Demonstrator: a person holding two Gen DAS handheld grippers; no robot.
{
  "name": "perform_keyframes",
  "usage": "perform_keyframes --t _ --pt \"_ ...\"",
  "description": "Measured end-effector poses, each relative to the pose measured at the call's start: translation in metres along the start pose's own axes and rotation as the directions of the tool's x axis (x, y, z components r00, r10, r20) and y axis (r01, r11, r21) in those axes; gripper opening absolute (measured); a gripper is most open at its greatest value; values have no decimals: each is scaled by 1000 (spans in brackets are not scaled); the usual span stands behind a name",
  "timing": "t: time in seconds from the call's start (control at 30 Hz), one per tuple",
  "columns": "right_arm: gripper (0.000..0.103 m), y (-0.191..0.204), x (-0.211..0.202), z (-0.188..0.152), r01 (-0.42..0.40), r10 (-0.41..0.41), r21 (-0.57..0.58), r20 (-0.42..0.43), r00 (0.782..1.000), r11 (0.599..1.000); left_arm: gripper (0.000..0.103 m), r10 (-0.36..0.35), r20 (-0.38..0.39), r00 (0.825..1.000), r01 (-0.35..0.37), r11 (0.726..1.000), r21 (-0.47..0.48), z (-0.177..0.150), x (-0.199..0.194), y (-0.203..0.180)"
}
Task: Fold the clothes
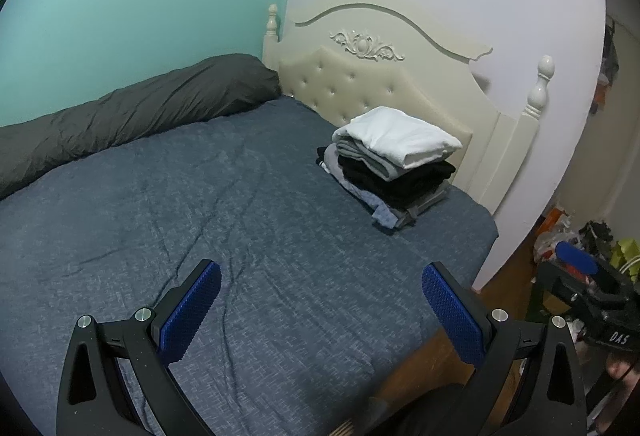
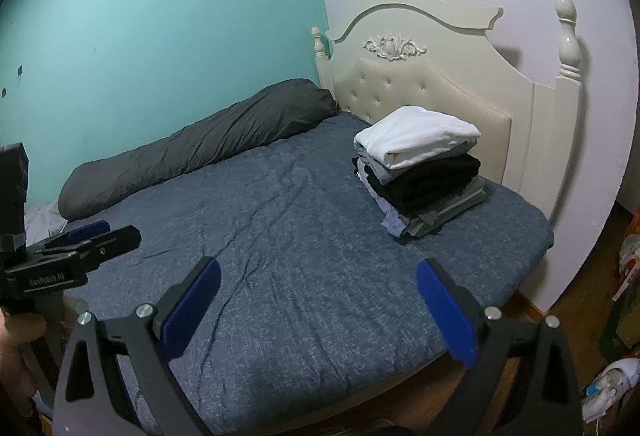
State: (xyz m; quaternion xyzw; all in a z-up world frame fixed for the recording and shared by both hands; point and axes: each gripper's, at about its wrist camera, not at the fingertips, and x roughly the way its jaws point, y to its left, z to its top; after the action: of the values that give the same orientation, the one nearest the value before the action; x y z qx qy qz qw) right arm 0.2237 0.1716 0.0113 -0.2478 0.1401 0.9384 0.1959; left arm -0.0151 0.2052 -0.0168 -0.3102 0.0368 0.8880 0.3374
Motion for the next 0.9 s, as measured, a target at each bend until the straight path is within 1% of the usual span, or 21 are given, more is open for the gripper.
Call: perform_keyframes --t 0.33,0.9 --pt "99 -4 -8 -11 7 -7 19 -10 1000 1000 103 0 -2 1000 0 1000 5 -9 -12 -2" --pt "99 3 -24 -16 -3 3 1 11 1000 1000 103 54 -9 998 -54 999 -4 -30 -24 1"
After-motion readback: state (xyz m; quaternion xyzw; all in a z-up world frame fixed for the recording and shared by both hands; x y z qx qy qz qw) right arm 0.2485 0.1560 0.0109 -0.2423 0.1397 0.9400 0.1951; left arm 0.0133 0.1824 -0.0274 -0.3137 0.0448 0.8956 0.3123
